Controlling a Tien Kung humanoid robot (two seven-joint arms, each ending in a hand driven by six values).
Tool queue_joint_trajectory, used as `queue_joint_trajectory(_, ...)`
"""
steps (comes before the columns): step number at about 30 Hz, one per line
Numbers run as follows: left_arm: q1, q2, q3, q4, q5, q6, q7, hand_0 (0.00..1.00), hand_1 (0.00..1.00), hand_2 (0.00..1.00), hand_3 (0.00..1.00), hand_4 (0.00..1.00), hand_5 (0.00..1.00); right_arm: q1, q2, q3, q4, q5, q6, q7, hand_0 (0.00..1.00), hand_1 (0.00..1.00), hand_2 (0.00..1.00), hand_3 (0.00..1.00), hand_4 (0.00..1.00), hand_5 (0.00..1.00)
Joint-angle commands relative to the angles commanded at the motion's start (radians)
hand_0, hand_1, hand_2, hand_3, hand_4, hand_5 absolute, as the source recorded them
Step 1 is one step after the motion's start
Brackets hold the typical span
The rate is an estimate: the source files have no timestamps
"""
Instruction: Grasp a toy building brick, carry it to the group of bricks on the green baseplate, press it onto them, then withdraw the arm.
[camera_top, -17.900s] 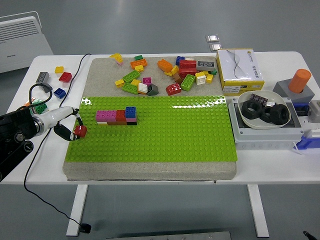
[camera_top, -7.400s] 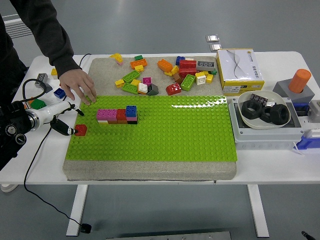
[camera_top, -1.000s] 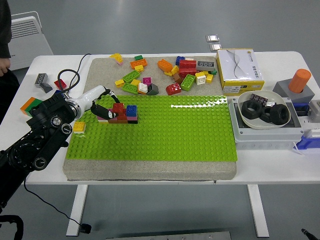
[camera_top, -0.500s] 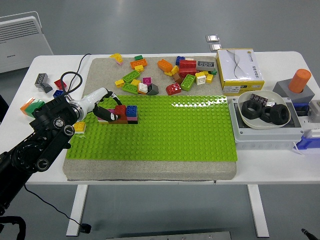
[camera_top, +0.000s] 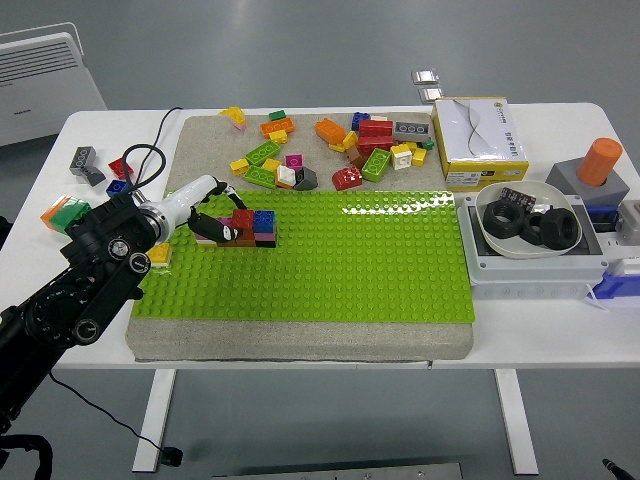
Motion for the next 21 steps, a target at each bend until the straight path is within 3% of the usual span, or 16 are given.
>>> queue_joint_trajectory(21,0.001,-0.003,0.005,0.008,-0.004,0.008,-0.011,0.928,0.963,0.939,0.522,0.52,0.002,0.0,0.0,0.005,0.0,-0.004,0.0,0.001,0.517,0.615,0.718,0.804,0.895,0.96)
